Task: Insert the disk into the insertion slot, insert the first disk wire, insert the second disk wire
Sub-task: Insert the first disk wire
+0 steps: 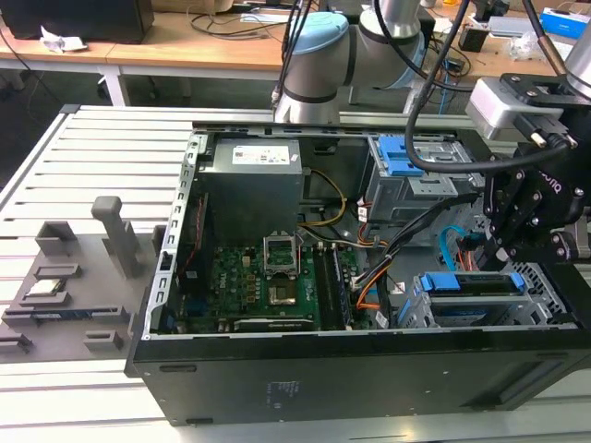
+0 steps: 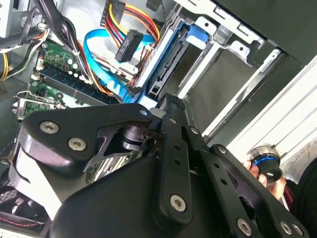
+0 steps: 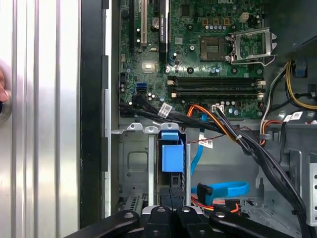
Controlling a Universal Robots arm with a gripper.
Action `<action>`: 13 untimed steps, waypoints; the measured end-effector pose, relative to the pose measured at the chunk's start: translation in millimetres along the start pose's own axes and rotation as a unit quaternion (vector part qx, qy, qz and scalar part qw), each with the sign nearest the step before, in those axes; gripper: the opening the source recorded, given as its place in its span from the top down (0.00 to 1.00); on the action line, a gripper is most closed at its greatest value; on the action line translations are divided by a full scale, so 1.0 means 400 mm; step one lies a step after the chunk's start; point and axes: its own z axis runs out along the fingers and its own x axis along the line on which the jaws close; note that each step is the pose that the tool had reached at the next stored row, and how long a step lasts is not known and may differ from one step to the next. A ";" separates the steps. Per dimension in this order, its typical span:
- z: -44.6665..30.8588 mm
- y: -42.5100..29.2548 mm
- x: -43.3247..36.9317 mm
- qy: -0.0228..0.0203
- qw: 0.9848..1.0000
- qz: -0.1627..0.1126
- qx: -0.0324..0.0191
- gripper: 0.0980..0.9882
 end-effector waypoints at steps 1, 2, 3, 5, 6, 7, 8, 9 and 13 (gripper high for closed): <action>0.000 -0.005 0.000 0.000 1.000 0.000 0.000 0.99; 0.000 -0.011 0.000 0.000 1.000 0.000 0.000 0.99; 0.000 -0.014 -0.001 0.000 1.000 0.000 0.000 0.99; -0.001 -0.027 -0.004 0.001 1.000 0.000 0.000 0.99; -0.001 -0.034 -0.009 0.001 1.000 0.000 0.000 0.99; -0.002 -0.037 -0.014 0.002 1.000 0.000 0.000 0.99; -0.002 -0.039 -0.019 0.002 1.000 0.000 0.000 0.99; -0.002 -0.041 -0.026 0.003 1.000 0.000 0.000 0.99; -0.004 -0.050 -0.067 0.006 1.000 0.000 0.000 0.99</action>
